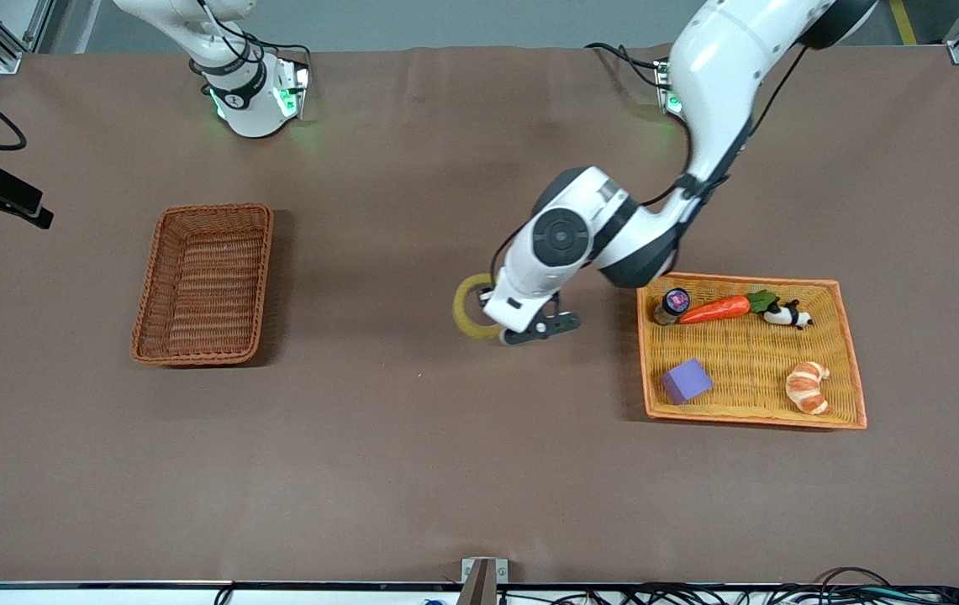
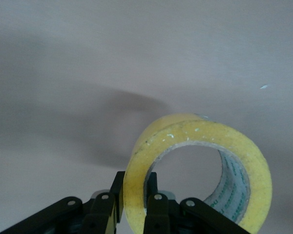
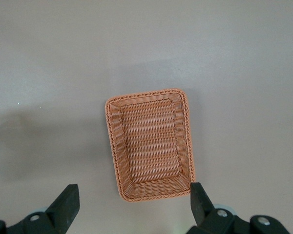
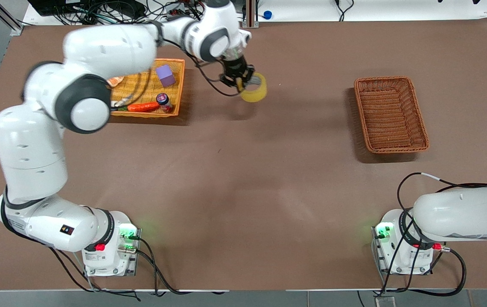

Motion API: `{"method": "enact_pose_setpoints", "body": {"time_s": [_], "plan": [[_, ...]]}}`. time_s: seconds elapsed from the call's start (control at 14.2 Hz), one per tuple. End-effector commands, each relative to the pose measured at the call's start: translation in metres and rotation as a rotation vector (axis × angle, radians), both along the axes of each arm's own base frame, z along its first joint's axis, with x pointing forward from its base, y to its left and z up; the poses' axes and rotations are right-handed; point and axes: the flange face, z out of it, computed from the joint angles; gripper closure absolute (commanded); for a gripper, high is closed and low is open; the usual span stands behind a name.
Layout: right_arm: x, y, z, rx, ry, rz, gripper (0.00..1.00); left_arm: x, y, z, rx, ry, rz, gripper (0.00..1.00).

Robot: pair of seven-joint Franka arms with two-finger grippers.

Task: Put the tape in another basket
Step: 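Grasp the tape roll with the left gripper and carry it toward the table middle, then set the tape on the table while the right gripper reaches toward it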

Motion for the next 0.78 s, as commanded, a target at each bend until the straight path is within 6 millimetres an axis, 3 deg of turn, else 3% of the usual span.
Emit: {"method": "enact_pose_setpoints", "body": {"time_s": [0.0, 0.14, 0.21, 0.28, 0.35, 0.49, 0.56, 0.71], "plan": [[0.000, -0.003, 0.003, 0.021, 0.000, 0.000, 0.00, -0.009, -0.036, -0.041, -0.001, -0.061, 0.025, 1.00], [0.000, -0.003, 0.003, 0.021, 0.000, 0.000, 0.00, -0.019, -0.047, -0.060, 0.010, -0.076, 0.028, 0.92], [0.000, -0.003, 0.003, 0.021, 0.000, 0.000, 0.00, -0.019, -0.046, -0.061, 0.012, -0.078, 0.028, 0.68], [0.000, -0.003, 0.003, 0.021, 0.000, 0.000, 0.00, -0.018, -0.047, -0.056, 0.011, -0.083, 0.027, 0.15], [0.001, -0.002, 0.001, 0.022, 0.003, 0.001, 0.00, -0.016, -0.045, -0.050, 0.014, -0.088, 0.028, 0.00], [0.002, 0.007, 0.001, 0.025, 0.002, 0.023, 0.00, -0.004, -0.034, -0.008, 0.020, -0.113, 0.034, 0.00], [0.003, 0.016, 0.002, 0.026, -0.004, 0.038, 0.00, 0.008, -0.017, 0.020, 0.047, -0.125, 0.045, 0.00], [0.014, 0.060, -0.011, 0.026, -0.007, 0.098, 0.00, 0.035, 0.036, 0.097, 0.102, -0.157, 0.054, 0.00]]}}
